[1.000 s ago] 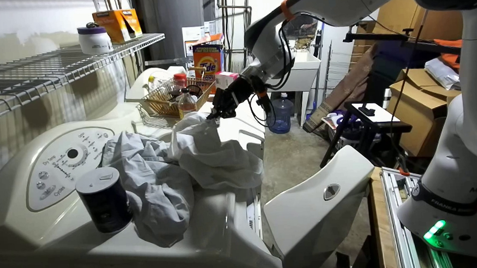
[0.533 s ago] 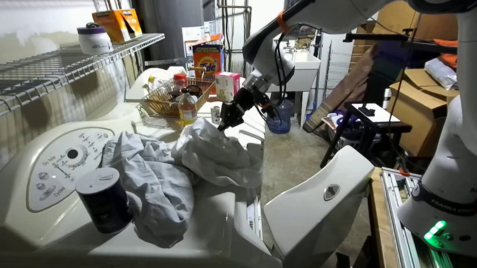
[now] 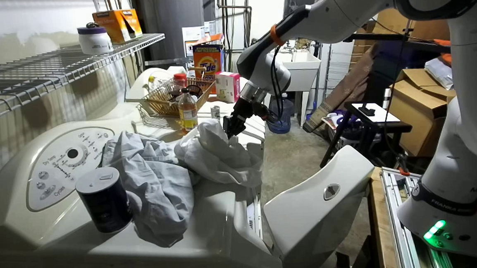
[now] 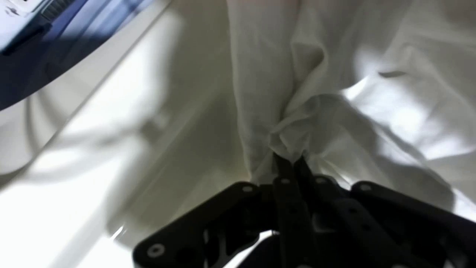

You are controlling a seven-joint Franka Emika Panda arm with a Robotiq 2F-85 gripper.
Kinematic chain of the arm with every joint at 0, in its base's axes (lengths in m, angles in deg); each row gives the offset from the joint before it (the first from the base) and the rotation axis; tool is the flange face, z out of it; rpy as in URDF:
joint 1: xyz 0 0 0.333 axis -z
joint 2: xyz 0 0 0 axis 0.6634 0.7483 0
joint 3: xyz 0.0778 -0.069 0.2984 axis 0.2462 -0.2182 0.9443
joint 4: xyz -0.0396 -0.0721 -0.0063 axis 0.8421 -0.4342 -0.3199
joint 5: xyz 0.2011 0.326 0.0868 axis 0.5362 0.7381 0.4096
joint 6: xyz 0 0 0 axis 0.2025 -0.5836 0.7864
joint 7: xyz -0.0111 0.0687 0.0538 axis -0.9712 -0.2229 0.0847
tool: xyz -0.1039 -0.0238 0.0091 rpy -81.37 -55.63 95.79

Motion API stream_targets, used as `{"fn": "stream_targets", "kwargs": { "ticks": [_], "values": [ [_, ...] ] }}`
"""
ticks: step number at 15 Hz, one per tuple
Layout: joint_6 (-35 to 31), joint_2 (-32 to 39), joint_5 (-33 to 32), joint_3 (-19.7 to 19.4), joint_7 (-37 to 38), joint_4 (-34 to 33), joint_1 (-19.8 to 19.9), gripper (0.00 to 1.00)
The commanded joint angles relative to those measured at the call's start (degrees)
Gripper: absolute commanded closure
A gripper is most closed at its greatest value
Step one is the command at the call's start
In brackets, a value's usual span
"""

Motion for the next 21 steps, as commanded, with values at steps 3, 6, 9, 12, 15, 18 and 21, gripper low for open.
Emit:
{"fn": "stream_targets", "kwargs": {
  "ticks": [3,6,9,12,15,18,21],
  "values": [
    [-1.9,0.7,-5.6,2.1,3.4,-0.6,1.3,0.70],
    [1.2,-3.5,-4.9,3.2,3.8,0.3,2.0,0.52],
    [0.5,-9.6,-9.4,2.3,7.8,2.6,0.7,0.31],
    [-0.1,-16.3,-16.3,1.9,13.4,4.7,-0.2,0.11],
    [5.5,-21.0,-22.9,3.1,17.8,5.9,-1.2,0.00],
    [8.3,-22.0,-32.4,4.9,23.6,6.5,-3.6,0.00],
    [4.5,-20.6,-44.0,6.7,30.1,6.7,-5.8,0.00]
  ]
}}
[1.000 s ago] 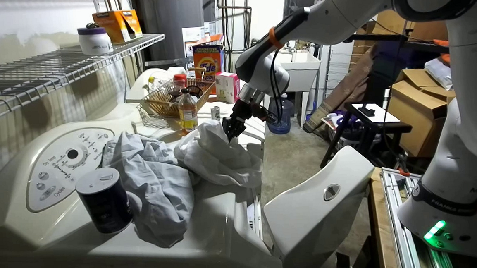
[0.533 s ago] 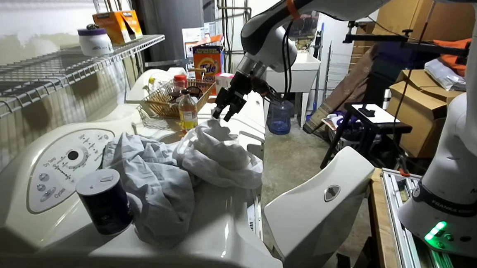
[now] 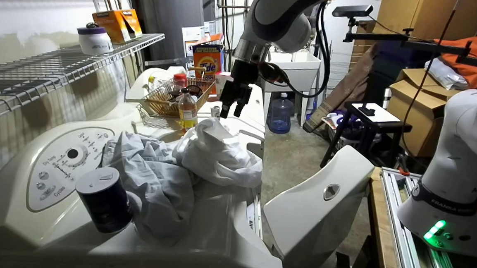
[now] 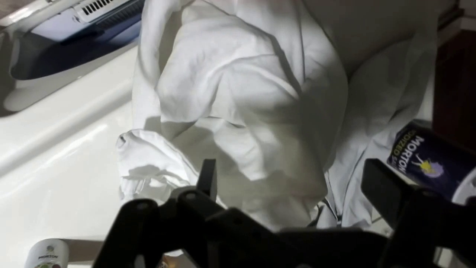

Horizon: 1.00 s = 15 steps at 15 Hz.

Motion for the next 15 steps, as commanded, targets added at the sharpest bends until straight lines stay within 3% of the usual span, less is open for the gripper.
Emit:
{"fn": "stream_targets", "kwargs": {
  "ticks": [1,2,7,12,15],
  "values": [
    [-1.7,0.9,-9.9,1.7,6.1,0.7,-2.2,0.00],
    [-1.0,0.4,-6.5,1.3,3.9,0.5,-1.4,0.00],
    [-1.0,1.0,-8.2,1.8,4.9,0.5,-1.9,0.00],
    [-15.5,5.3,-27.7,0.7,18.5,1.1,-3.5,0.00],
    [-18.2,9.1,-36.4,-0.7,27.7,0.3,-4.6,0.00]
  ]
}}
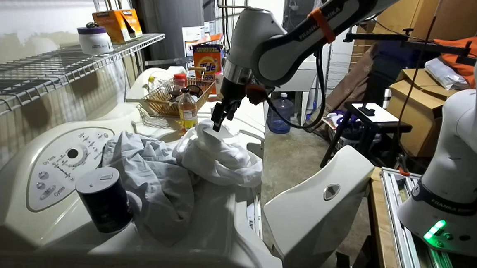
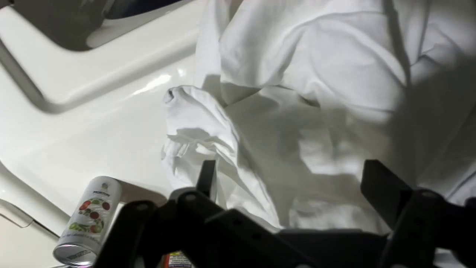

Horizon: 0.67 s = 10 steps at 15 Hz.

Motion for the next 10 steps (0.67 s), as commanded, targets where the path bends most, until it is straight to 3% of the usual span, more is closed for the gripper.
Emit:
{"fn": "stream_targets", "kwargs": {
  "ticks": [1,10],
  "values": [
    [-4.0,4.5,-8.5,-2.4,10.0,-0.8,-2.3,0.00],
    [-19.1,12.6,-11.5,-7.0,16.9,-5.4,-7.2,0.00]
  ]
}}
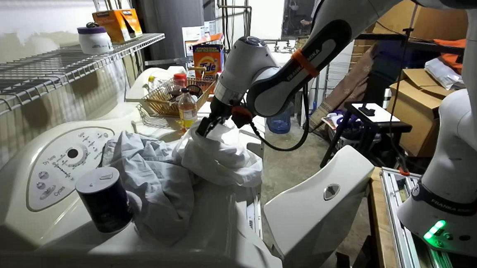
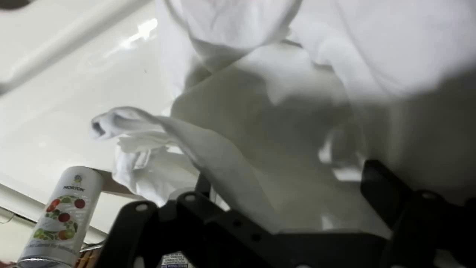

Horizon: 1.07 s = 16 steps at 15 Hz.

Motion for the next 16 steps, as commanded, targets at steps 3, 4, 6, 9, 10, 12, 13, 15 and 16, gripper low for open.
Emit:
{"fn": "stream_targets", "kwargs": {
  "ticks": [3,4,6,9,10,12,13,15,16],
  "values": [
    [-1.3,6.3,-3.3,-3.5,3.7,-8.5,-3.5,0.00],
    [-0.4,7.2,-3.1,-4.0,3.7,-10.1,-3.9,0.00],
    [0.6,9.2,-1.9,-4.0,3.0,-13.3,-3.8,0.00],
    [0.8,10.9,0.1,-5.2,1.9,-17.2,-4.7,0.00],
    [0.8,10.6,0.7,-4.9,1.4,-18.0,-4.5,0.00],
    [1.8,9.2,1.2,-4.5,0.6,-19.1,-4.5,0.00],
    [3.8,8.4,1.3,-4.2,0.3,-19.6,-4.6,0.00],
    [8.9,6.4,0.0,-5.1,2.0,-20.1,-5.9,0.00],
    [11.6,5.3,-1.3,-5.7,3.3,-20.0,-6.7,0.00]
  ]
}}
